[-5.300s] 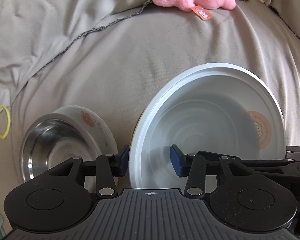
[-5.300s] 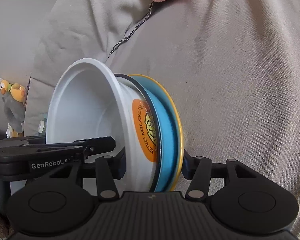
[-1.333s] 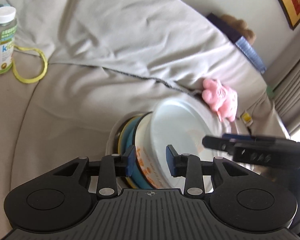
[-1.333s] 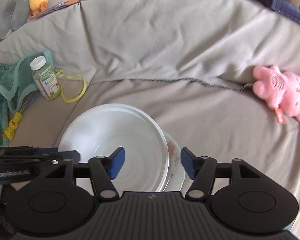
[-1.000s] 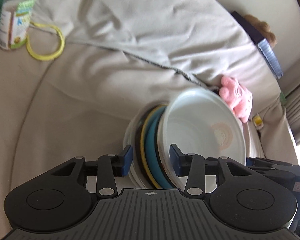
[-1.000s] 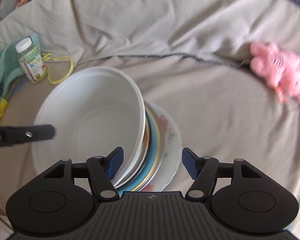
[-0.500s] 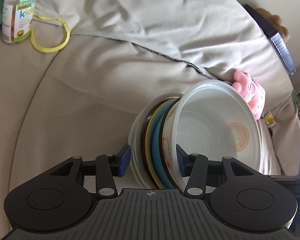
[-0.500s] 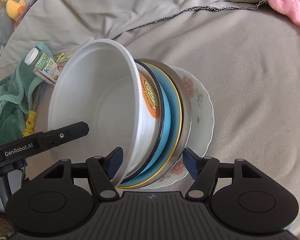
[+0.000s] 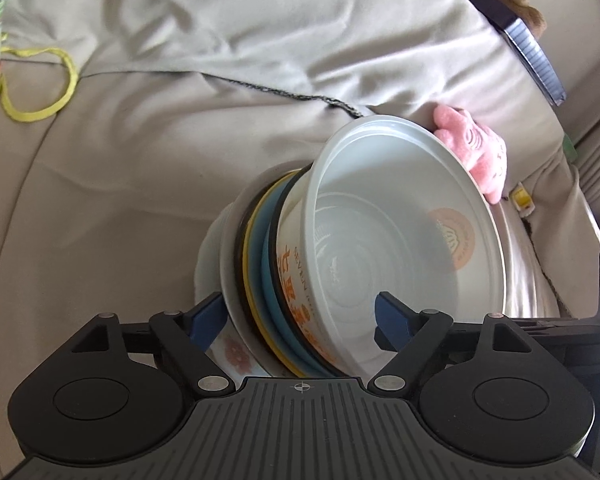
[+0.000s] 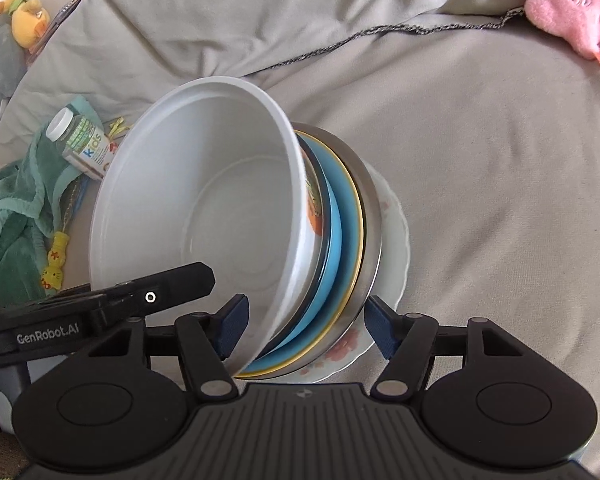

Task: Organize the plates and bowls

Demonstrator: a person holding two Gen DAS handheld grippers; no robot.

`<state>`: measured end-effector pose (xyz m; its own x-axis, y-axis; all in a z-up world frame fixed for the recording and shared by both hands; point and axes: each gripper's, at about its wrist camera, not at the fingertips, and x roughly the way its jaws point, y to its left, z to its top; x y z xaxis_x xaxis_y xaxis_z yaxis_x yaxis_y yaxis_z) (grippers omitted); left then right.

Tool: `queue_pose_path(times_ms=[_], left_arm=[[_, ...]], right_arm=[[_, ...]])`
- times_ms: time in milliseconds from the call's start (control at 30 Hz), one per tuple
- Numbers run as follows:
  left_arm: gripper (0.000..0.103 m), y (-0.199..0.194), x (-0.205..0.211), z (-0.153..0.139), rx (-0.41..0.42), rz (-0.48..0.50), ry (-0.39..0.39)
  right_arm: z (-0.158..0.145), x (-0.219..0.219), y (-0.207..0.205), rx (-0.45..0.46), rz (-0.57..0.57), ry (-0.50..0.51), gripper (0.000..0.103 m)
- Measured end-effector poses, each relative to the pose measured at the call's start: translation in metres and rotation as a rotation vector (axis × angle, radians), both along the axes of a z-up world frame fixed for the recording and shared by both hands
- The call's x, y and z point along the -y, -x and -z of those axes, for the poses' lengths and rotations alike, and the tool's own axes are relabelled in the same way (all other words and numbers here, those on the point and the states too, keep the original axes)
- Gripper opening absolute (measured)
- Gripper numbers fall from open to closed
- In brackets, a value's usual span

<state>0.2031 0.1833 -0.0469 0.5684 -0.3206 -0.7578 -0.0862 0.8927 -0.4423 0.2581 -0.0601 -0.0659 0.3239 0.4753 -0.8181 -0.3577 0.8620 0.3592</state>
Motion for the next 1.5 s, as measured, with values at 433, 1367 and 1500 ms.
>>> queue_pose_path(times_ms=[433, 1367, 1500], left_arm=[[0.065, 0.023, -0.001, -0.008, 0.042, 0.001, -0.050], [0.017, 0.193, 0.077, -0.008, 0.411, -0.103, -0.310], [0.017, 0.195, 0.101, 0.004, 0.379, -0.031, -0.392]], right_arm=[[-0.006, 0.004, 0.010, 0.075, 0.036, 0.064, 0.065], [0.018, 0.054, 0.217, 0.554, 0.175, 0.013, 0.068], [0.027, 0.046, 0.227, 0.598, 0.145, 0.077, 0.068]])
